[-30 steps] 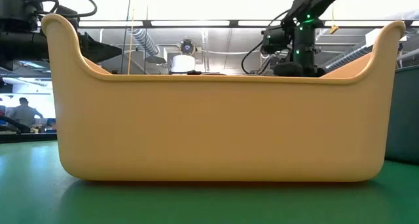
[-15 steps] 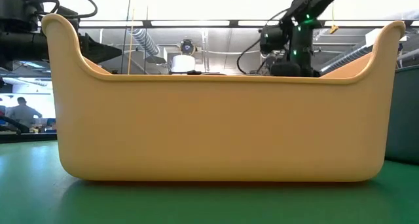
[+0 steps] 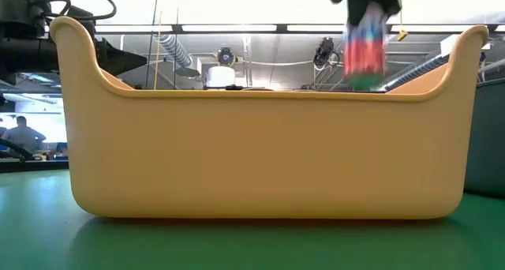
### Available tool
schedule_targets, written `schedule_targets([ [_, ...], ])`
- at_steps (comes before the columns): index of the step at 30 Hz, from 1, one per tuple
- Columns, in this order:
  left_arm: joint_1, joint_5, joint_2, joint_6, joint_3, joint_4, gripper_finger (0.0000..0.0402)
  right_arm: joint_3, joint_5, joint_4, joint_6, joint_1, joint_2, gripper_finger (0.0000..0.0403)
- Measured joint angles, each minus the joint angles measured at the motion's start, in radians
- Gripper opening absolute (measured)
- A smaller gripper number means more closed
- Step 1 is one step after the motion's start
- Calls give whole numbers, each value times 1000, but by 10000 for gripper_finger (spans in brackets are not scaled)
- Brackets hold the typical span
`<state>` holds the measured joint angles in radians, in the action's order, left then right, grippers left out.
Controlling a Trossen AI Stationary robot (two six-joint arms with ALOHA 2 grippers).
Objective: Sort soda cans
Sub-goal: Put the red soda can into the blue bin
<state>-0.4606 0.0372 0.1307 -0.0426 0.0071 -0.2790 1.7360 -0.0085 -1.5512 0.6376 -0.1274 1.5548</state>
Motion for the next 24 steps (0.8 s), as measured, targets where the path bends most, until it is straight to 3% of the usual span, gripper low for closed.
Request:
schedule_targets([
  [8,0,0,0,-1,0,-11,12,-68,86,-15,521,417,-33,291],
  [12,0,0,0,-9,0,-15,12,-128,105,54,707,559,-4,291],
  [15,0,0,0,-27,0,-15,12,-177,86,101,751,608,22,291],
  [24,0,0,0,-28,0,7,12,-315,36,345,770,611,47,291],
])
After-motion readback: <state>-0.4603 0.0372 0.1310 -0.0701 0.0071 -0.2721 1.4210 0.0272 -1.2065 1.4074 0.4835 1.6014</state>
